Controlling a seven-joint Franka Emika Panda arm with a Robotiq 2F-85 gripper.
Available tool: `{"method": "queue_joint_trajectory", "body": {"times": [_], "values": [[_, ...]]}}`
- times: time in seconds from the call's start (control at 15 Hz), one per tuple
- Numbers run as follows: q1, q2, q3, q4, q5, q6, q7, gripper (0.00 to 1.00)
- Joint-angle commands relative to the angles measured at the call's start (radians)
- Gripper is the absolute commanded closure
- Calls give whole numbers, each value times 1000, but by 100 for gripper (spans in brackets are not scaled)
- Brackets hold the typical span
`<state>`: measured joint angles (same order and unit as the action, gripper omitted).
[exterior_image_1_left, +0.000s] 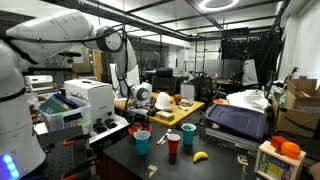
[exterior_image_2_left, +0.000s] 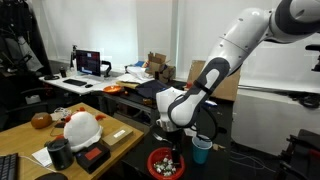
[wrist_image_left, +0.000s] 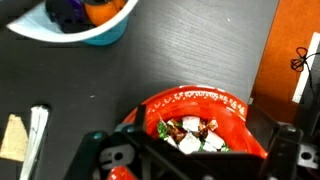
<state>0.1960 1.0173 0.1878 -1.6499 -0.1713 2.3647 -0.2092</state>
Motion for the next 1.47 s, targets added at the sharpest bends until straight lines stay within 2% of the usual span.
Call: {"method": "queue_joint_trajectory", "body": {"times": [0.0,0.47,0.8,0.93,1.4], "values": [[7,1,15,9,40,-43,14,0],[12,4,45,32,77,-57,7,0],[15,38,33,91,98,-63,20,0],[10,53,38,117,108,-72,13,26],[15,102,14,184,108,-59,20,80]]}}
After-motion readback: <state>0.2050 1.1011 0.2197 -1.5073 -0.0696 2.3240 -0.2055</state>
